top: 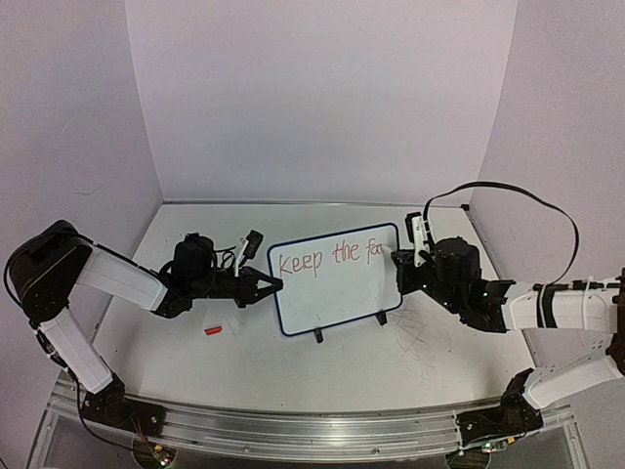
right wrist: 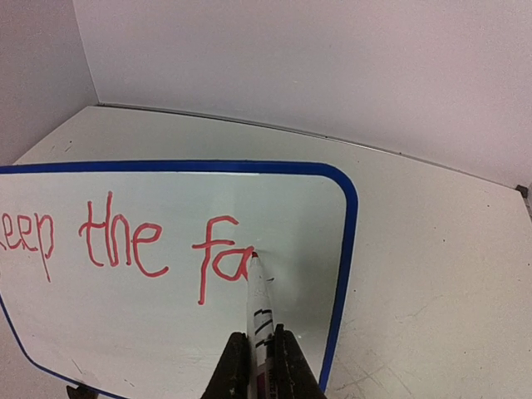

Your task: Write a sentence on the whiteboard

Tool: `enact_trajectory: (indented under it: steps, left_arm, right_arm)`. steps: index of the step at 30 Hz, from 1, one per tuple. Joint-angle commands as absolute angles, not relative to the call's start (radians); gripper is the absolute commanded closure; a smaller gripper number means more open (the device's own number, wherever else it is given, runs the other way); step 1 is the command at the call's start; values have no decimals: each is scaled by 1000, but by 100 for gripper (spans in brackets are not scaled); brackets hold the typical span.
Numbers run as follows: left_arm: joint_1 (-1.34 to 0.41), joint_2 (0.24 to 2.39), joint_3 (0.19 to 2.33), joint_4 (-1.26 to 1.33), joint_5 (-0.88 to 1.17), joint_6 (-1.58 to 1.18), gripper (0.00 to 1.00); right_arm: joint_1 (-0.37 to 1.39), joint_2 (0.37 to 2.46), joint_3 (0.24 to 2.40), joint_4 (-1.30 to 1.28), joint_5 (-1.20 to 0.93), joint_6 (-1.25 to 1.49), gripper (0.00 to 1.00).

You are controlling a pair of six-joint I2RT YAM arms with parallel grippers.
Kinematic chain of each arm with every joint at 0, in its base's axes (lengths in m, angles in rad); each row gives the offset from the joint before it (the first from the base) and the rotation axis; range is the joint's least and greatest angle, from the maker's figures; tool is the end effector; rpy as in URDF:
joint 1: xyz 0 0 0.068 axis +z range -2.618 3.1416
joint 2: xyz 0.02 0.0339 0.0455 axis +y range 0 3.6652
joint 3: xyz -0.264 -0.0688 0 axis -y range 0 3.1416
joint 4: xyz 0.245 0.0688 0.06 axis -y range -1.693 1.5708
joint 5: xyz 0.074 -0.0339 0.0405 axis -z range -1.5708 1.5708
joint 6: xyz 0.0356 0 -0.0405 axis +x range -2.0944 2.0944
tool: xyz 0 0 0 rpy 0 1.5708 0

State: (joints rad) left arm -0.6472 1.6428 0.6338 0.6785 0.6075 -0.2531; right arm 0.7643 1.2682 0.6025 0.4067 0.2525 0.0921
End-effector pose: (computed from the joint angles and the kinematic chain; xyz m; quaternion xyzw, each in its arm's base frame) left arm 0.2414 -0.2079 0.1679 0.3225 0.7275 -0.4604 0.3934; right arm 0.2053 0.1845 0.2336 -0.1868 0.7675 0.1604 0.5918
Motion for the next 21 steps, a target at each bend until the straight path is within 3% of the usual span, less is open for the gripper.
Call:
enact_trajectory:
  steps: [1, 21]
  left_arm:
    - [-626, 1644, 642, 594, 442, -161, 100]
    - [-627, 1635, 637, 592, 436, -153, 100]
  right_arm:
    - [764, 1273, 651, 466, 294, 106, 100]
    - [764, 1302, 680, 410, 349, 129, 100]
